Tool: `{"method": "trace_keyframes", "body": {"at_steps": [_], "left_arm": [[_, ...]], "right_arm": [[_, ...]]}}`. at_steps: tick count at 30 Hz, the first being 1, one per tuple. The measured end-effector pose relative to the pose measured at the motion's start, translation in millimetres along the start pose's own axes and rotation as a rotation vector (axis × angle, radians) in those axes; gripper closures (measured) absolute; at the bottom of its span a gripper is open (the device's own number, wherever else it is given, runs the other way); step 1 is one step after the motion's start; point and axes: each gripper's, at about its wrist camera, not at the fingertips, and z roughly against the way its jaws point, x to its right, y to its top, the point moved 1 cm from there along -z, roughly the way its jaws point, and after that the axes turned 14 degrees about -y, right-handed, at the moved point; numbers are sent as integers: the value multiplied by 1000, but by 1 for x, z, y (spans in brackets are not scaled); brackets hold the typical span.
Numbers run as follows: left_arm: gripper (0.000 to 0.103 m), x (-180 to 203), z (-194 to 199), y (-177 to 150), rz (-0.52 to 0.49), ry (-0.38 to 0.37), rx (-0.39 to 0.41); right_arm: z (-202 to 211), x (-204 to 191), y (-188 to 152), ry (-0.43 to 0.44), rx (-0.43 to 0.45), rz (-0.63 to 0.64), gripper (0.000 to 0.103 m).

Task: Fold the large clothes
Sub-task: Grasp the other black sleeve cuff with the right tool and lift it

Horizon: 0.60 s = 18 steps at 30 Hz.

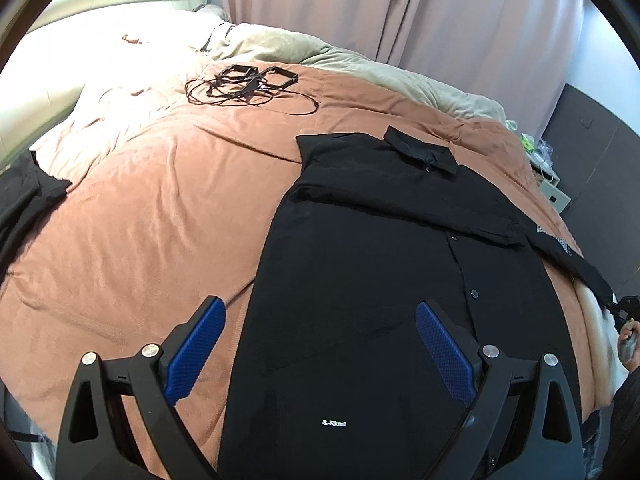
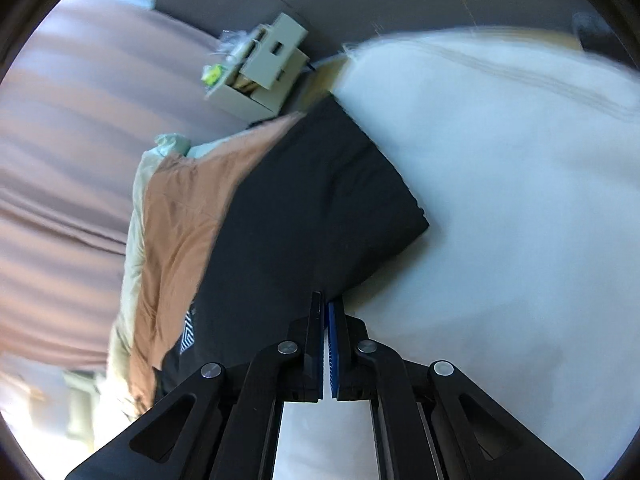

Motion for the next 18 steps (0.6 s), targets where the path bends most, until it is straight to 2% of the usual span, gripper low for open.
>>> {"method": "trace_keyframes", "body": {"at_steps": [4, 10, 14, 18], "left_arm": [[5, -12, 6, -6, 43, -33, 4], [5, -25, 37, -8, 56, -59, 47], [5, -39, 61, -9, 68, -63, 81], [5, -62, 84, -13, 90, -60, 110]], "right_arm": [[42, -33, 4, 13, 91, 98, 100], [121, -109, -9, 64, 192, 268, 100], [168, -172, -39, 98, 241, 405, 100], [199, -238, -86, 126, 270, 538, 100]]}}
